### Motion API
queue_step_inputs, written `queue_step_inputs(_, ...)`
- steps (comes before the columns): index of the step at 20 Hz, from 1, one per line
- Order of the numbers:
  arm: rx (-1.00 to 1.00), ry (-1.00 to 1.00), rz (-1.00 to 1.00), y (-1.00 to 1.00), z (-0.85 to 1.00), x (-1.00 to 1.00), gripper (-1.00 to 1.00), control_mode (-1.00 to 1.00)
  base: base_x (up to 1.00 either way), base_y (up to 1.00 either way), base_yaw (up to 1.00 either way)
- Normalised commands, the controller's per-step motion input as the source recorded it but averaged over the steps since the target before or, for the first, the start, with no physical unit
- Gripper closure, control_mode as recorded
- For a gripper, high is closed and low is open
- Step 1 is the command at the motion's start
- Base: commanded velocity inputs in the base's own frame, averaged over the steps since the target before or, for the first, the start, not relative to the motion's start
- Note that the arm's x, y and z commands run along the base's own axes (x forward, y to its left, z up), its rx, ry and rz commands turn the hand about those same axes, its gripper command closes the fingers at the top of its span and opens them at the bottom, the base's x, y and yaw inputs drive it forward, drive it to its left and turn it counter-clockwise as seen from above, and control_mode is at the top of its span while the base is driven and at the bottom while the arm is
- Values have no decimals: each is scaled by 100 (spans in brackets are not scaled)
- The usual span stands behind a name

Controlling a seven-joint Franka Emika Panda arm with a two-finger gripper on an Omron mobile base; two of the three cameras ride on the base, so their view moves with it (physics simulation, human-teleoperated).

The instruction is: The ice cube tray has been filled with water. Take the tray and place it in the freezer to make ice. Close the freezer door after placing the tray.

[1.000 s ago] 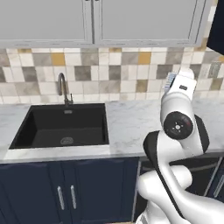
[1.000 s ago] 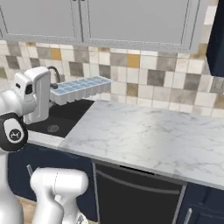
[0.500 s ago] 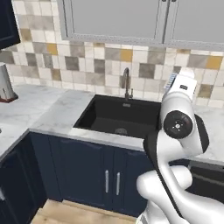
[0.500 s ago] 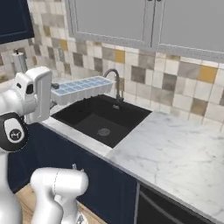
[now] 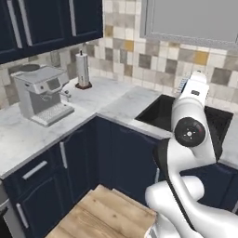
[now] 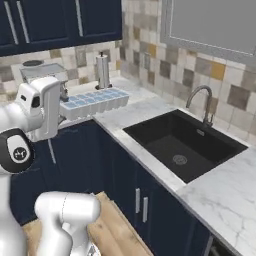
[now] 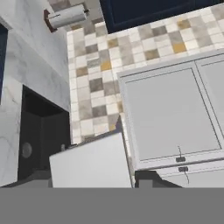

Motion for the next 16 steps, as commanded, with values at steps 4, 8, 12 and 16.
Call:
queue_step_inputs(4, 0, 0, 0, 0, 0, 0, 100, 100, -83, 63, 46)
queue_step_inputs(8, 0, 0, 0, 0, 0, 0, 100, 100, -85, 71, 44)
queue_step_inputs(12, 0, 0, 0, 0, 0, 0, 100, 100, -68, 69, 45)
queue_step_inputs(16, 0, 0, 0, 0, 0, 0, 100, 100, -50, 61, 48)
